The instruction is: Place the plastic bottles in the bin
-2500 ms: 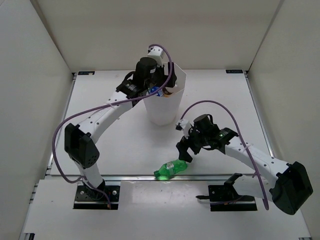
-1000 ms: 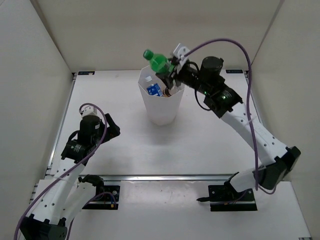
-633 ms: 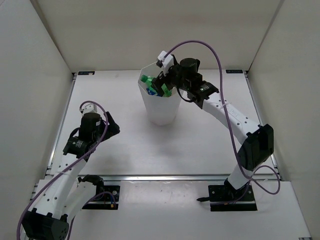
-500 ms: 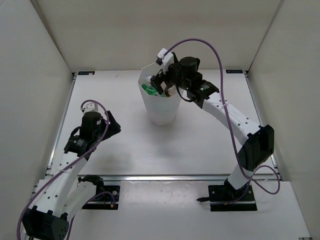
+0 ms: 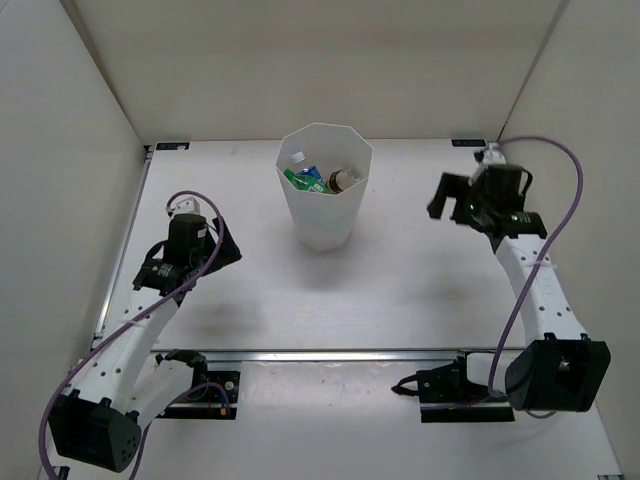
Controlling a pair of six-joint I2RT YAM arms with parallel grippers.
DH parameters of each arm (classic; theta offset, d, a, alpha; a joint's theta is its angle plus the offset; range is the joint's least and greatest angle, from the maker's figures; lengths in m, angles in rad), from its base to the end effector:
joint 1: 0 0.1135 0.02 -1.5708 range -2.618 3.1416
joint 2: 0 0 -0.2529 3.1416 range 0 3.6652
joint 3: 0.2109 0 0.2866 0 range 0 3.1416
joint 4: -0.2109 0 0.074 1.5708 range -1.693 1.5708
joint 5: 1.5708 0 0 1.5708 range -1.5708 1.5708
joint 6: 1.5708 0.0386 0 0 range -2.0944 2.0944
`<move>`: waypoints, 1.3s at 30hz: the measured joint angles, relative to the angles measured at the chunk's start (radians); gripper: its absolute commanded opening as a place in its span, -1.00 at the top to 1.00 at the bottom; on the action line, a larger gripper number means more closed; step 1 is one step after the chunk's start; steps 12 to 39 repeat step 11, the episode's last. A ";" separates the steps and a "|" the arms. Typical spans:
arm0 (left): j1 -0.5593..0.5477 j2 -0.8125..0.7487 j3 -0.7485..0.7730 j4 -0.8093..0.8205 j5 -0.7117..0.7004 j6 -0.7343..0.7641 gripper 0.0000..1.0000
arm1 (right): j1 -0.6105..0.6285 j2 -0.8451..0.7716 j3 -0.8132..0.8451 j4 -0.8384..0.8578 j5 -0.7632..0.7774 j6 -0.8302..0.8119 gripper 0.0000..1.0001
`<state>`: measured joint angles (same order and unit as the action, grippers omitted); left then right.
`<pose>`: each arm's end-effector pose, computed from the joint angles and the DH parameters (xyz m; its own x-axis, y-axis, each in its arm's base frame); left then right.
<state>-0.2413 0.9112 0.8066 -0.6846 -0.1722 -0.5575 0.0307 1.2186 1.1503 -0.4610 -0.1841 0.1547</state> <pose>0.2239 -0.0483 0.2642 -0.6474 -0.3775 -0.6621 -0.2643 0.9260 -0.2695 0.3127 0.0167 0.3351 -0.5276 0.1354 -0.8386 -0.1081 0.9685 0.2243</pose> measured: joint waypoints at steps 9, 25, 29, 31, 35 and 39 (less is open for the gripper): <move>0.003 0.050 0.000 0.011 -0.002 0.018 -0.97 | -0.099 -0.076 -0.212 -0.375 0.139 0.007 -0.98; 0.002 0.050 0.000 0.018 -0.003 0.018 -0.98 | -0.098 -0.126 -0.248 -0.393 0.131 0.003 -0.99; 0.002 0.050 0.000 0.018 -0.003 0.018 -0.98 | -0.098 -0.126 -0.248 -0.393 0.131 0.003 -0.99; 0.002 0.050 0.000 0.018 -0.003 0.018 -0.98 | -0.098 -0.126 -0.248 -0.393 0.131 0.003 -0.99; 0.002 0.050 0.000 0.018 -0.003 0.018 -0.98 | -0.098 -0.126 -0.248 -0.393 0.131 0.003 -0.99; 0.002 0.050 0.000 0.018 -0.003 0.018 -0.98 | -0.098 -0.126 -0.248 -0.393 0.131 0.003 -0.99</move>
